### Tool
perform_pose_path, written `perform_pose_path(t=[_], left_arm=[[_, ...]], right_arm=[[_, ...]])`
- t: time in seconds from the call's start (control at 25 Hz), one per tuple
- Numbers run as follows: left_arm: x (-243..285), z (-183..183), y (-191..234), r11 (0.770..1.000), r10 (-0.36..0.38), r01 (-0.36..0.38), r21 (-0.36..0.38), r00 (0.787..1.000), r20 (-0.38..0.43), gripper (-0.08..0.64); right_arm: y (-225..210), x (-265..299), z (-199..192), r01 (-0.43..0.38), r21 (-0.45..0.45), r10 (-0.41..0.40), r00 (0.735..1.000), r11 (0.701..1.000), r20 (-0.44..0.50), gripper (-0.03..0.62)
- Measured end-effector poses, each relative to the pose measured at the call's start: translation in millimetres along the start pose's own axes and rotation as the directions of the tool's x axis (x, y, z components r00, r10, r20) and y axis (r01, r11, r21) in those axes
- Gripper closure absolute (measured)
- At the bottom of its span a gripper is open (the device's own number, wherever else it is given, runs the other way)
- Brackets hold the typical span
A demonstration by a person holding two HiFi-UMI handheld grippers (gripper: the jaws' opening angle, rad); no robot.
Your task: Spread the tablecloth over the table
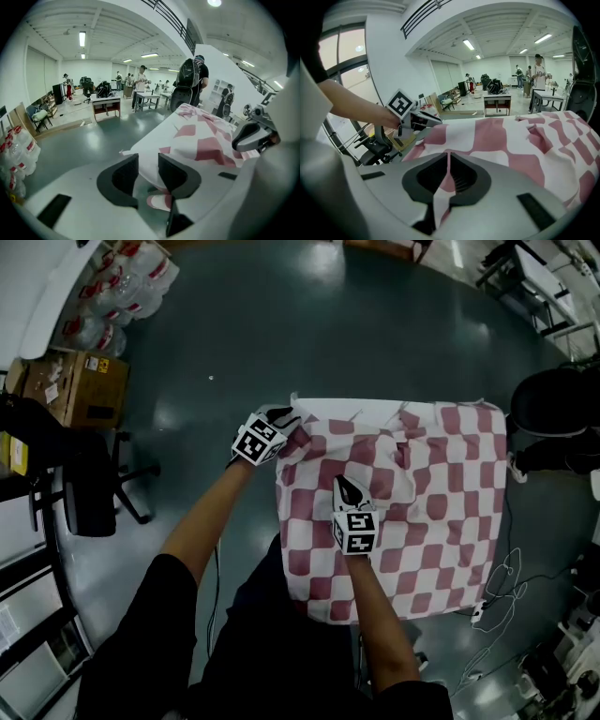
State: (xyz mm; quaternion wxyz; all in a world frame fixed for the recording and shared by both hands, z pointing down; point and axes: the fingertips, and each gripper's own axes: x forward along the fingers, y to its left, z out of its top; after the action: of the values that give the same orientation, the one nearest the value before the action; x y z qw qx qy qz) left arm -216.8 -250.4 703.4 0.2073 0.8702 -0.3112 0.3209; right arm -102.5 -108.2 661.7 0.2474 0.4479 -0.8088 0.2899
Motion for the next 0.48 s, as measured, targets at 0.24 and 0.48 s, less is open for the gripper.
perform_pose_path(t=[0.24, 0.48], left_arm=[[9, 5, 8, 0.999, 0.025, -0.023, 0.04, 0.999, -0.044, 0.408], [11, 8, 15, 0.997, 0.076, -0.076, -0.009, 0.996, -0.051, 0.524]], right_arm=[[1, 0, -8, 0.003, 0.012, -0.003, 1.0, 1.0, -0.006, 0.574], [1, 4, -8, 0.015, 0.024, -0.015, 1.0, 1.0, -0.009, 0.574]])
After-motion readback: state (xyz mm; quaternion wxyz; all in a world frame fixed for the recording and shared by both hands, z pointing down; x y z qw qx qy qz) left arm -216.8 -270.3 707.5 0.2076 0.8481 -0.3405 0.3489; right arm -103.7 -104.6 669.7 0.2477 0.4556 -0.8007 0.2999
